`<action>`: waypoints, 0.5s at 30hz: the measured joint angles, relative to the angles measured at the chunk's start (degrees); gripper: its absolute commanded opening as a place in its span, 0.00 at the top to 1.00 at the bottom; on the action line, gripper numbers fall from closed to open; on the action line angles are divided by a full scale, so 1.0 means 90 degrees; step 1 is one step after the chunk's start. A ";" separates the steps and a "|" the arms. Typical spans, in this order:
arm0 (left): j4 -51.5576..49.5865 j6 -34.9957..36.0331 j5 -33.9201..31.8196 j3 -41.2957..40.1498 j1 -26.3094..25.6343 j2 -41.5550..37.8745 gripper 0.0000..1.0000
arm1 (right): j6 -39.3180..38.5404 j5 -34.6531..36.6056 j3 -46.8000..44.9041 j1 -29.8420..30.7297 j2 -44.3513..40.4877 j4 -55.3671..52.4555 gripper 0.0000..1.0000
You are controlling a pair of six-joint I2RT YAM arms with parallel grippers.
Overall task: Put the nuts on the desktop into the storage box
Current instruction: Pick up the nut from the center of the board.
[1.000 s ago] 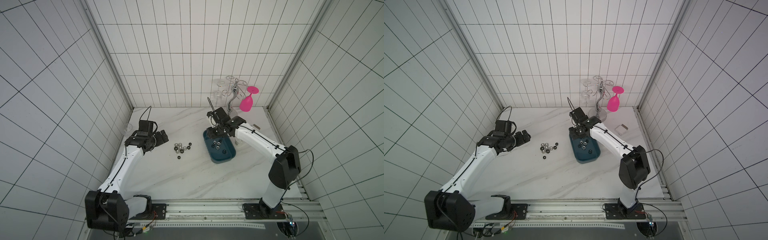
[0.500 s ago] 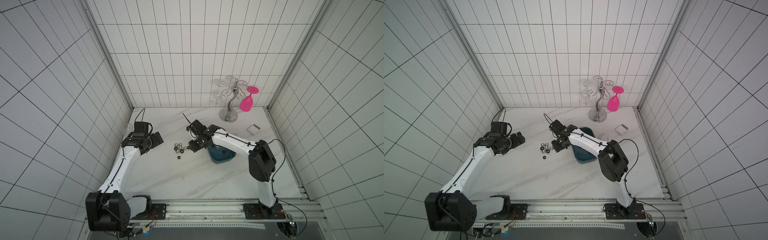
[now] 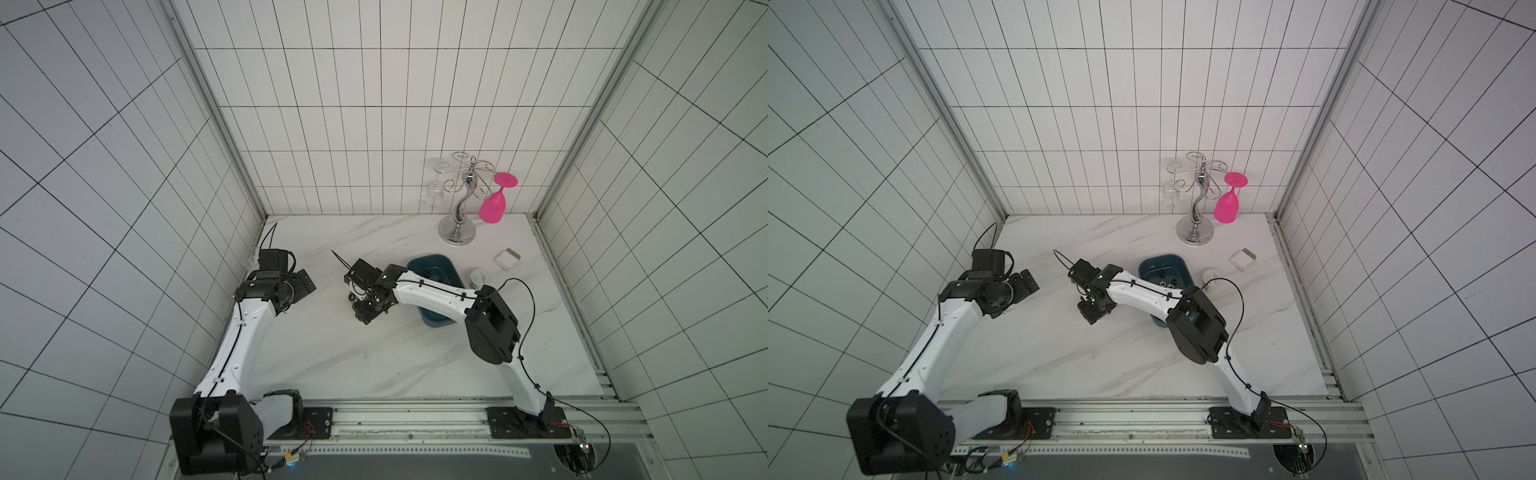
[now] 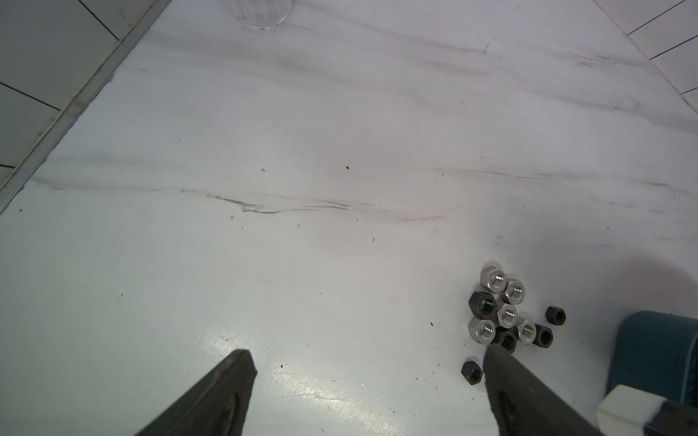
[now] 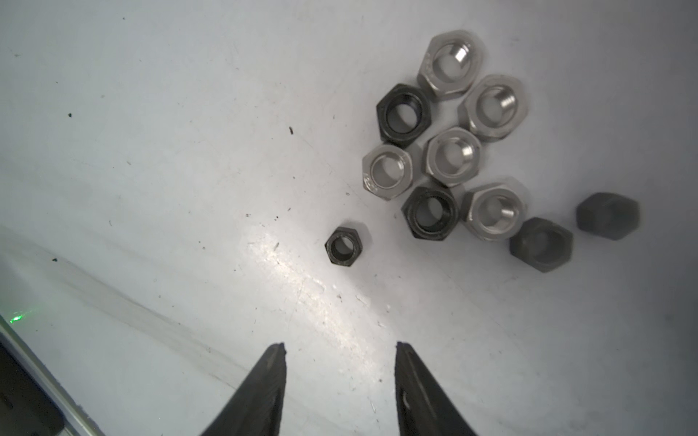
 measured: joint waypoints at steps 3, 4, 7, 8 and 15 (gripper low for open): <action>-0.0017 0.0002 -0.0019 -0.0034 0.0102 -0.0124 0.02 | -0.0007 0.0007 0.0287 0.0053 0.0287 -0.0100 0.51; -0.0019 0.0005 -0.0019 -0.0046 0.0117 -0.0158 0.02 | -0.0012 0.0032 0.0386 0.0058 0.0393 -0.0129 0.50; -0.0024 0.0010 -0.0007 -0.0075 0.0146 -0.0223 0.02 | -0.0017 0.0114 0.0612 0.0063 0.0687 -0.0228 0.50; -0.0024 0.0010 0.0007 -0.0087 0.0146 -0.0233 0.02 | -0.0017 0.0163 0.0695 0.0063 0.0777 -0.0272 0.50; -0.0036 0.0051 0.0109 -0.0117 0.0151 -0.0238 0.02 | -0.0010 0.0440 0.1513 0.0063 0.1353 -0.0532 0.51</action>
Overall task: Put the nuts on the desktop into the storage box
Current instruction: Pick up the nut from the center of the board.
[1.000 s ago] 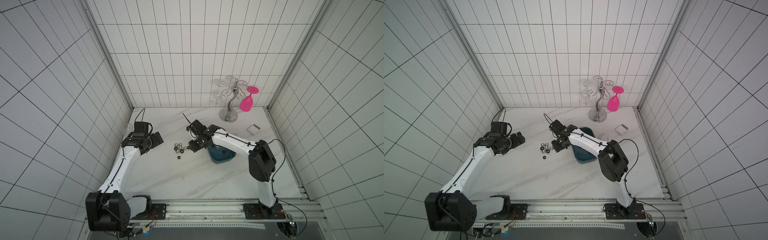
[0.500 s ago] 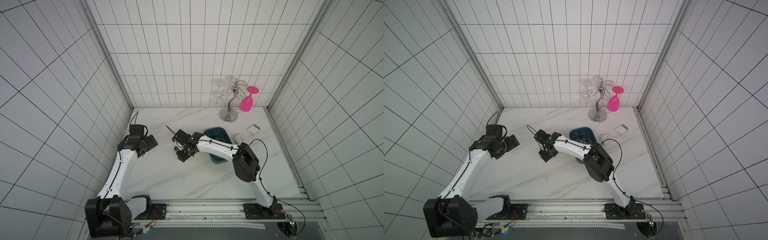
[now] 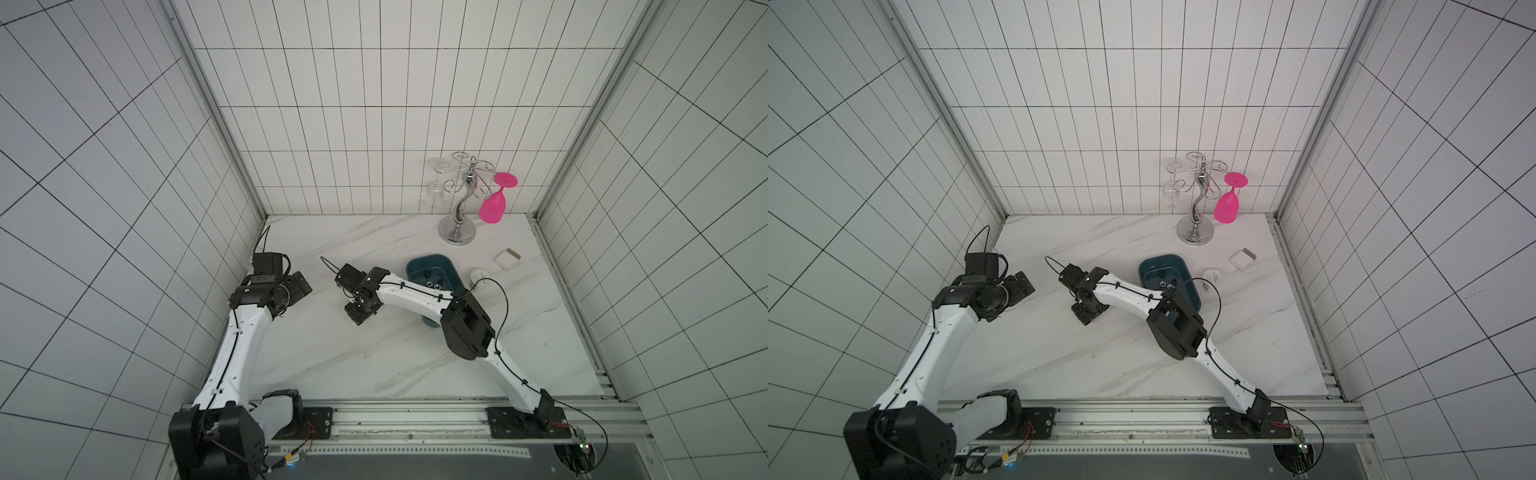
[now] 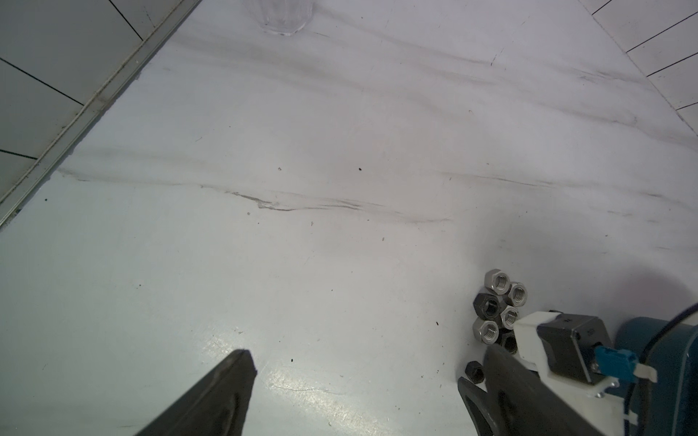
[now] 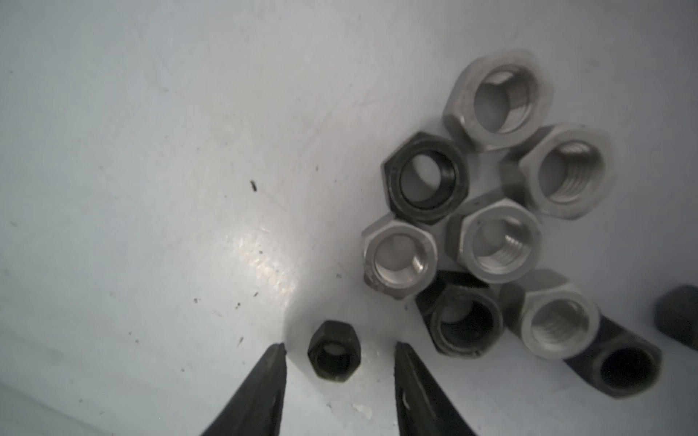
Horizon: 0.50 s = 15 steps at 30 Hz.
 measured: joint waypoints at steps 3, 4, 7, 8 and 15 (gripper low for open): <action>0.0000 0.0036 0.0022 0.0000 0.0000 0.0000 0.02 | -0.0002 0.0061 0.0146 0.0002 0.0078 -0.0083 0.53; -0.0002 0.0053 0.0022 0.0000 0.0000 0.0000 0.02 | -0.0002 0.0073 0.0177 0.0005 0.0095 -0.0107 0.55; -0.0002 0.0080 0.0022 0.0000 0.0002 0.0000 0.02 | -0.0034 0.0126 0.0180 0.0029 0.0100 -0.0141 0.63; -0.0002 0.0085 0.0022 0.0000 0.0005 0.0000 0.02 | -0.0044 0.0153 0.0180 0.0032 0.0100 -0.0151 0.68; -0.0002 0.0109 0.0044 0.0002 0.0012 0.0000 0.02 | -0.0097 0.0287 0.0151 0.0087 0.0068 -0.0172 0.83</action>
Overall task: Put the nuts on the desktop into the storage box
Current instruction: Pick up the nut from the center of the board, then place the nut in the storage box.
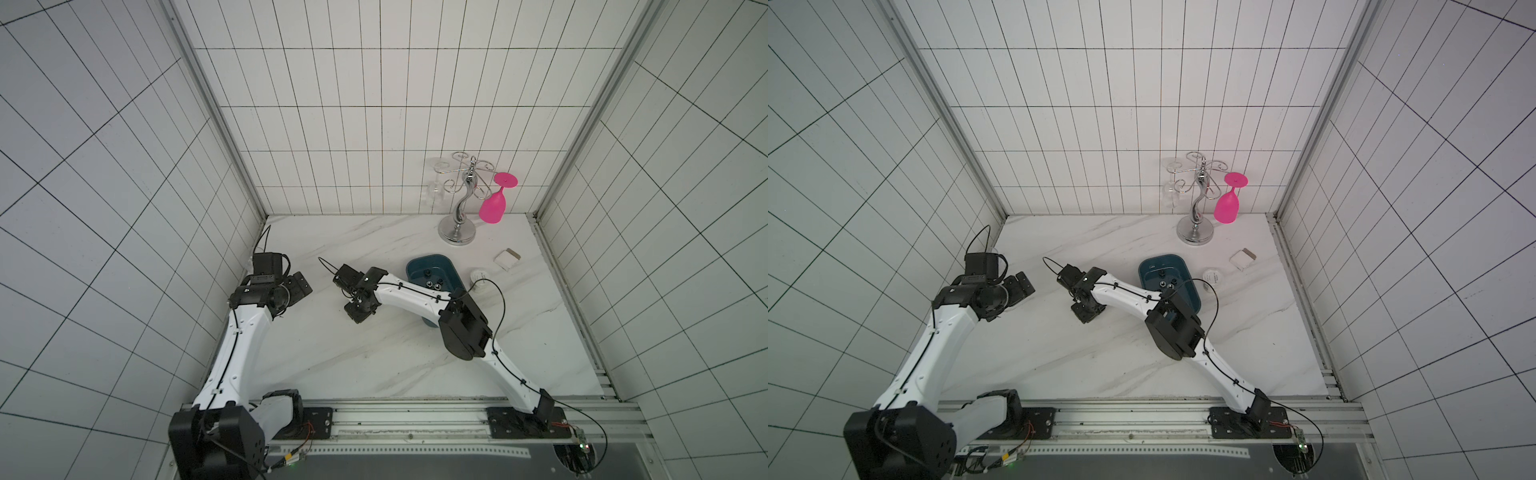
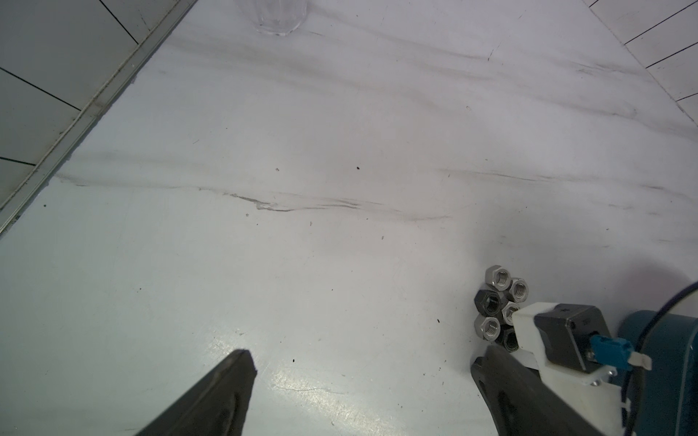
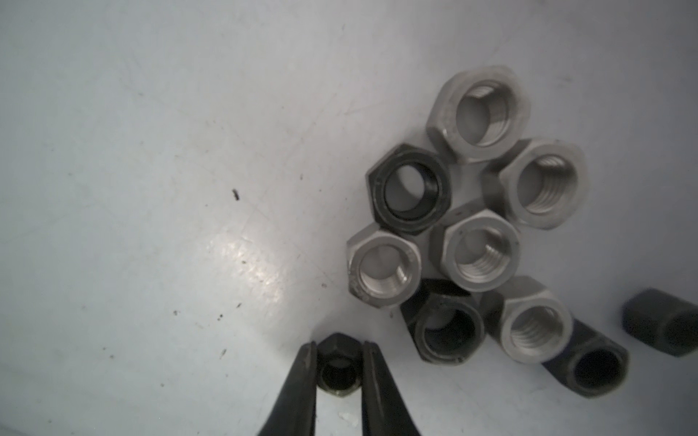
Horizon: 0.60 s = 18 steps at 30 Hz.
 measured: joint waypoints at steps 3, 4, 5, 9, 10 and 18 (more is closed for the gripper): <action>0.0015 0.0017 0.0107 0.0005 0.0000 0.0000 0.02 | -0.0002 0.0051 -0.0408 0.0000 -0.0267 0.0114 0.83; 0.0041 0.0022 0.0192 0.0005 0.0000 0.0000 0.02 | 0.0002 0.0070 -0.0627 -0.0002 -0.0437 0.0143 0.83; 0.0083 0.0024 0.0294 0.0005 0.0000 0.0000 0.02 | 0.0012 0.0087 -0.0867 -0.0019 -0.0661 0.0206 0.83; 0.0432 -0.0012 0.0695 -0.0044 -0.0070 0.0007 0.02 | 0.0165 0.0197 -0.1836 -0.0143 -0.1989 0.0527 0.82; 0.0512 -0.0032 0.0733 -0.0056 -0.0158 0.0019 0.02 | 0.0216 0.0221 -0.2067 -0.0214 -0.2392 0.0614 0.82; 0.0986 -0.0170 0.0814 -0.0061 -0.1112 0.0163 0.02 | 0.0415 0.0401 -0.3541 -0.1848 -0.4685 0.1039 0.81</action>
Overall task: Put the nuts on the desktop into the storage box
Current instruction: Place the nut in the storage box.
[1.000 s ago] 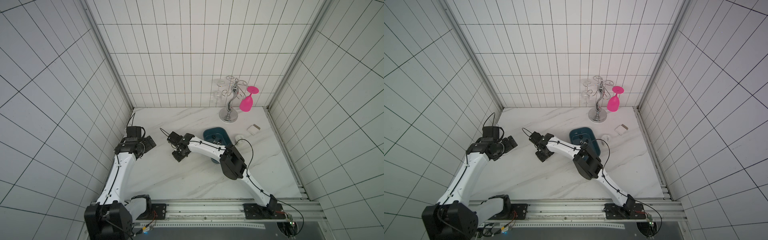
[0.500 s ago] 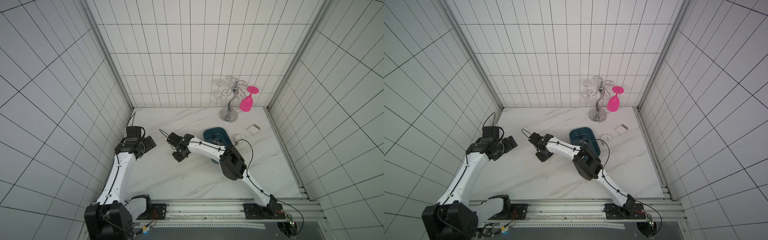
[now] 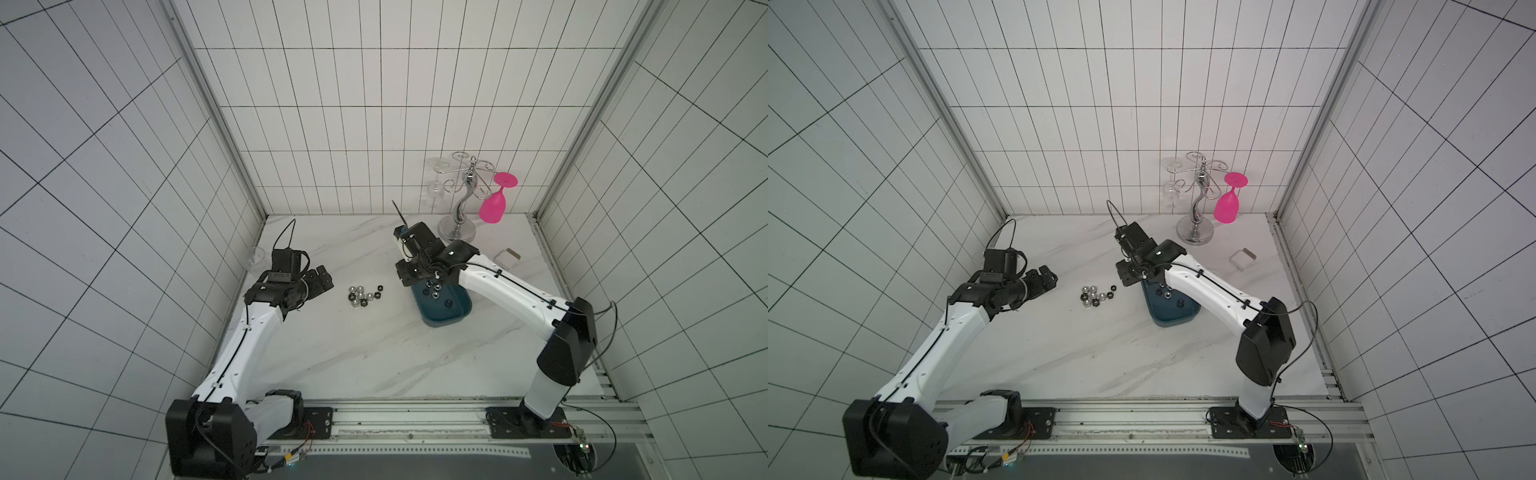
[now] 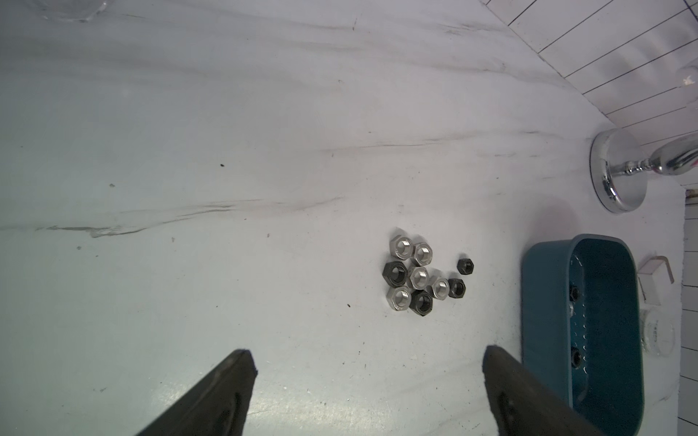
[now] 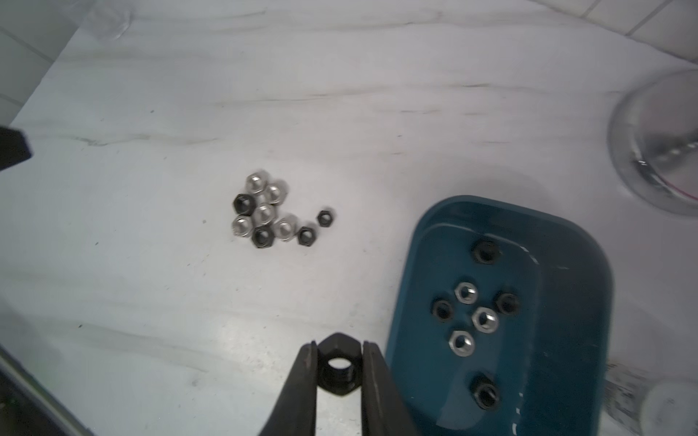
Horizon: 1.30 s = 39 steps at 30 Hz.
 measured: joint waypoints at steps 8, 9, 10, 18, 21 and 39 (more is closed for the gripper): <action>0.0437 -0.0206 -0.0029 -0.0044 -0.0522 0.0000 0.02 | -0.0321 -0.0109 -0.0325 -0.1282 0.0585 -0.0231 0.80; 0.0476 -0.0223 -0.0036 -0.0066 -0.0595 0.0000 0.02 | -0.0381 -0.0134 -0.0301 -0.1331 0.0714 -0.0260 0.80; 0.0500 -0.0243 -0.0056 -0.0083 -0.0668 0.0000 0.02 | -0.0454 -0.0163 -0.0243 -0.1367 0.0869 -0.0301 0.80; 0.0551 -0.0272 -0.0231 -0.0095 -0.0848 0.0092 0.02 | -0.0695 -0.0510 0.0712 -0.1401 0.2059 -0.0471 0.77; 0.0556 -0.0267 -0.0316 -0.0095 -0.0848 0.0175 0.02 | -0.0729 -0.0583 0.1018 -0.1333 0.2416 -0.0508 0.77; 0.0508 -0.0270 -0.0619 -0.0061 -0.0848 0.0321 0.02 | -0.0855 -0.0602 0.1598 -0.1239 0.3104 -0.0775 0.62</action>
